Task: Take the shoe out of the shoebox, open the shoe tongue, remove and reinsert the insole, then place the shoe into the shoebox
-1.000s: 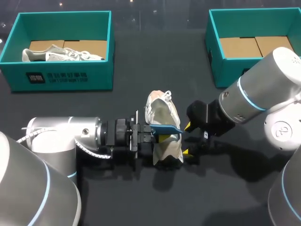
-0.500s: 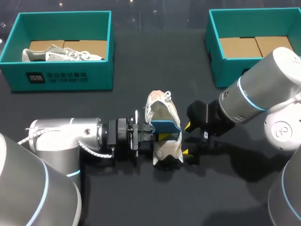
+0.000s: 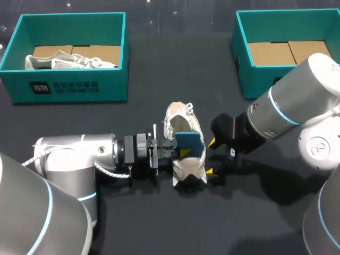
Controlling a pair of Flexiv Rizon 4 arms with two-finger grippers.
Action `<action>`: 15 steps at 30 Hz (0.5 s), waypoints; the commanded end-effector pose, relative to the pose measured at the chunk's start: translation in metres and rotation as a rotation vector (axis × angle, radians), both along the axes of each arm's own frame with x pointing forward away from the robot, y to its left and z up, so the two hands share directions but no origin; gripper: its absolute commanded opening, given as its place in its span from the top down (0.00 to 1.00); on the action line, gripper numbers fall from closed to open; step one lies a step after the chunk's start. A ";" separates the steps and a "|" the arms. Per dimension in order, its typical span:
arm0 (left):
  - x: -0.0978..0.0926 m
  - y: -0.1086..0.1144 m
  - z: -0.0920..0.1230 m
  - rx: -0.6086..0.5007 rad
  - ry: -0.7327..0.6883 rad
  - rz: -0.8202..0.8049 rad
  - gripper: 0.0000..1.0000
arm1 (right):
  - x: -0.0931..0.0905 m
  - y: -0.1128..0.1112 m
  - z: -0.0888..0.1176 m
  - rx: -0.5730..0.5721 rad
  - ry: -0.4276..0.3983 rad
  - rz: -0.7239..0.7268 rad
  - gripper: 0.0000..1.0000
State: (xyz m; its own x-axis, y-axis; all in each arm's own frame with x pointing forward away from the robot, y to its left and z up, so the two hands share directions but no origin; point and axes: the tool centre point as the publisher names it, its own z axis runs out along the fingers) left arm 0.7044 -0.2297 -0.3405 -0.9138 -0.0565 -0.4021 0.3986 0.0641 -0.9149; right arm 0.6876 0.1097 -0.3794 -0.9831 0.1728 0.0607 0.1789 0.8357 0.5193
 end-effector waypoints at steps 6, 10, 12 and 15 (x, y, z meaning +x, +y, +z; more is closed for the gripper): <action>-0.001 0.002 0.006 -0.014 -0.016 0.000 0.70 | -0.002 -0.001 0.001 0.000 -0.002 -0.001 0.00; -0.002 0.000 0.013 -0.005 -0.030 0.010 0.70 | -0.002 -0.001 0.001 0.000 -0.002 -0.001 0.00; -0.003 0.000 0.017 0.004 -0.039 0.014 0.72 | -0.002 -0.001 0.001 0.000 -0.002 -0.001 0.00; -0.006 -0.001 0.022 0.015 -0.047 0.009 0.75 | -0.002 -0.001 0.001 0.000 -0.002 -0.001 0.00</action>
State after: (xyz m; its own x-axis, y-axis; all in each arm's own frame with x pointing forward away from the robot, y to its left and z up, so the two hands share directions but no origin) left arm 0.7043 -0.2316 -0.3233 -0.8934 -0.0577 -0.4455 0.4419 0.0652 -0.8947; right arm 0.6876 0.1097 -0.3794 -0.9831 0.1728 0.0607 0.1789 0.8357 0.5193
